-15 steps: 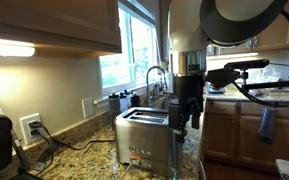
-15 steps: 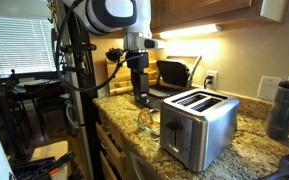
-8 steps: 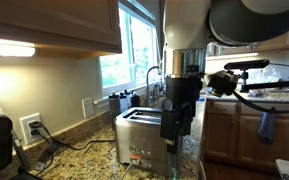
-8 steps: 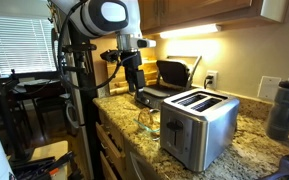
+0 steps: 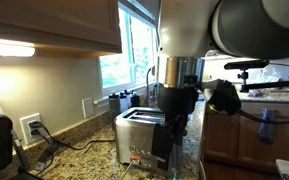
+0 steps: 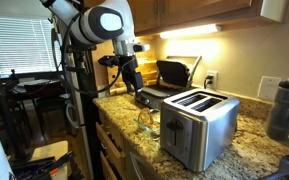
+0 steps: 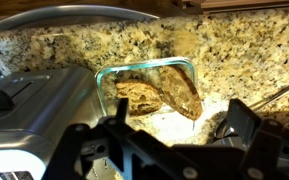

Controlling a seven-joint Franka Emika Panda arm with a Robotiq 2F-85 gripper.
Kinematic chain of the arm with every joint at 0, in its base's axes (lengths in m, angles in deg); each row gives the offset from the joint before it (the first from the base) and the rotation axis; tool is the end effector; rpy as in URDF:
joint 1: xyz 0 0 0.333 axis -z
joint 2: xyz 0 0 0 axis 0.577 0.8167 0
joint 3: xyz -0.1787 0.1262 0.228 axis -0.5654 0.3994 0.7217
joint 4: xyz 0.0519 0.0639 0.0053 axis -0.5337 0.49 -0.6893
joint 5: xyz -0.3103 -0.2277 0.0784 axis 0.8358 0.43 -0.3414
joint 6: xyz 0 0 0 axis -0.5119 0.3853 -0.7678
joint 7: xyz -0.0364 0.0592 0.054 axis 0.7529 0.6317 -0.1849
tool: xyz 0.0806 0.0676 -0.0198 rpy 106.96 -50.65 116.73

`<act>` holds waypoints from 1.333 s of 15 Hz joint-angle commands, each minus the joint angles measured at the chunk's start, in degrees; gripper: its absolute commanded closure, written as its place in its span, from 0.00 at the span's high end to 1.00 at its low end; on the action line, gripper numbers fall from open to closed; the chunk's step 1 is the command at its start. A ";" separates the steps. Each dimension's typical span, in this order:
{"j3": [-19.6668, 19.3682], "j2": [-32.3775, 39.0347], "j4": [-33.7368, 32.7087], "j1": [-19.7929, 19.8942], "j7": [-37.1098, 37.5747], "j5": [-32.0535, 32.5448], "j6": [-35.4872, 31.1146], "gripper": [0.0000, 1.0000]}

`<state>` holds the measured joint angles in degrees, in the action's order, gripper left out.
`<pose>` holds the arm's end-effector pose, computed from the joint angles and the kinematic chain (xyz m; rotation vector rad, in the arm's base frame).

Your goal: Put a slice of bread in the toaster and push down the lever

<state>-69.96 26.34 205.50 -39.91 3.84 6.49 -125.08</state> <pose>0.4077 0.1416 0.3726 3.1183 0.0322 0.2581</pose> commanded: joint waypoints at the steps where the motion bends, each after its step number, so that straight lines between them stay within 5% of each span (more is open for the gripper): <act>1: 0.11 2.88 0.71 -0.34 2.70 1.90 -4.07 1.00; 8: -0.38 10.15 -0.61 -0.33 5.12 6.20 -9.13 1.00; 20: -0.89 12.32 -1.14 -1.01 5.28 6.53 -8.77 1.00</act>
<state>-70.19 37.31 204.51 -39.88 7.01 11.30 -133.11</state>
